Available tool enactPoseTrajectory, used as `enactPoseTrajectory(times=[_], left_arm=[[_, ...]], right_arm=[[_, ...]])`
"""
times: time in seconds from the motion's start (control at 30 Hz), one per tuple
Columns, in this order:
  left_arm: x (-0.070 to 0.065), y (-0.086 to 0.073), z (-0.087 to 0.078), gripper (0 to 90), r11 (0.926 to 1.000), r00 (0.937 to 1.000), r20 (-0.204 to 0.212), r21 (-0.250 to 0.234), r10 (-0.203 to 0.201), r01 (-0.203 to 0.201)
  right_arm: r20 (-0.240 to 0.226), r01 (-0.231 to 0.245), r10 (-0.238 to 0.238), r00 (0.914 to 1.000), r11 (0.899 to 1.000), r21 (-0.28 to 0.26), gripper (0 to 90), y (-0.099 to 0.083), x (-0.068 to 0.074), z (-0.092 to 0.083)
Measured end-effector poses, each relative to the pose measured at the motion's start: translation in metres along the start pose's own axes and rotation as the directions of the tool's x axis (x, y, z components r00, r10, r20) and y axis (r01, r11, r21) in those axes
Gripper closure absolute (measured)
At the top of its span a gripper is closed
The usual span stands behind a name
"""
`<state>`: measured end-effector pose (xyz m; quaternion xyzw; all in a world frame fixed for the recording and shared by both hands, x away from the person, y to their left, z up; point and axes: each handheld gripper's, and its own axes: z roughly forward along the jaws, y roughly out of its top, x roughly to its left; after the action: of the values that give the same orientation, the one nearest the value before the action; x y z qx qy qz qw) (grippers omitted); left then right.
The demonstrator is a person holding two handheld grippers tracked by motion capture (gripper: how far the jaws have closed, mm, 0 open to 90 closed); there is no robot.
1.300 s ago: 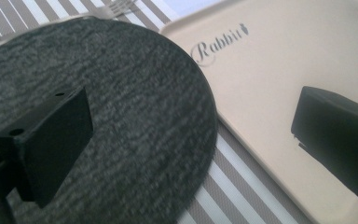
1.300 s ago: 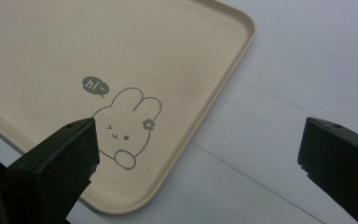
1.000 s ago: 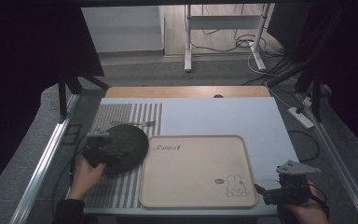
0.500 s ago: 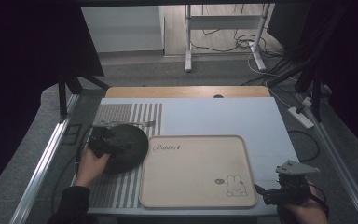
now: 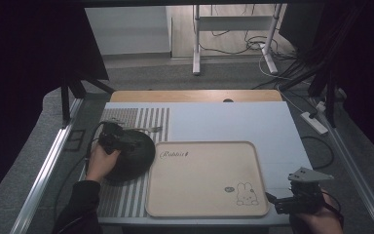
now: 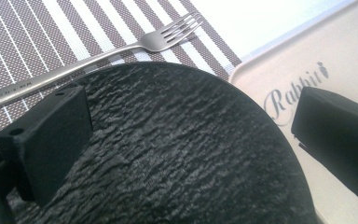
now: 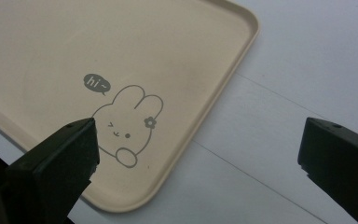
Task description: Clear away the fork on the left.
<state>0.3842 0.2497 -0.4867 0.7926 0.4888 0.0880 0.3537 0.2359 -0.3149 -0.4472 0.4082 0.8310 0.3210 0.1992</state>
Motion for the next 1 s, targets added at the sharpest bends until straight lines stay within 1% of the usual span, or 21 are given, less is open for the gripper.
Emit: enactPoseTrajectory(times=[0.13,0.17,0.43,0.6,0.7,0.8,0.93,0.97,1.0], left_arm=[[0.003,0.005,0.005,0.0,0.9999,1.0,0.004,0.007,-0.008,0.008],[0.004,0.006,0.007,0.0,0.9999,1.0,0.001,0.014,-0.006,0.006],[0.009,0.013,0.014,0.0,0.9997,1.0,-0.003,0.024,-0.004,0.004],[0.015,0.02,0.021,0.0,0.9993,0.9999,-0.005,0.034,-0.015,0.015],[0.017,0.023,0.024,0.0,0.9989,0.9997,-0.01,0.042,-0.02,0.021],[0.021,0.028,0.031,0.0,0.997,0.9988,-0.04,0.071,-0.027,0.03],[0.025,0.032,0.036,0.0,0.9962,0.998,-0.051,0.078,-0.036,0.04],[0.028,0.034,0.039,0.0,0.9962,0.9984,-0.039,0.075,-0.041,0.044],[0.028,0.034,0.039,0.0,0.9962,0.9984,-0.039,0.075,-0.041,0.044]], right_arm=[[-0.002,0.001,-0.001,1.0,1.0,-0.001,0.0,0.0,0.0,0.0],[-0.002,0.001,-0.001,1.0,1.0,-0.001,0.0,0.0,0.0,0.0],[-0.003,0.004,-0.004,1.0,1.0,-0.001,0.0,0.0,0.0,0.0],[-0.005,0.005,-0.005,1.0,1.0,0.0,0.0,0.0,0.0,0.0],[-0.005,0.005,-0.005,1.0,1.0,0.001,0.0,0.0,0.0,0.0],[-0.006,0.008,-0.008,1.0,1.0,0.001,0.0,0.0,0.0,0.0],[-0.006,0.01,-0.01,0.9999,1.0,0.002,0.0,0.0,0.001,0.0],[-0.005,0.011,-0.011,0.9999,1.0,0.003,0.0,0.0,0.001,0.0],[-0.005,0.011,-0.011,0.9999,1.0,0.003,0.0,0.0,0.001,0.0]])
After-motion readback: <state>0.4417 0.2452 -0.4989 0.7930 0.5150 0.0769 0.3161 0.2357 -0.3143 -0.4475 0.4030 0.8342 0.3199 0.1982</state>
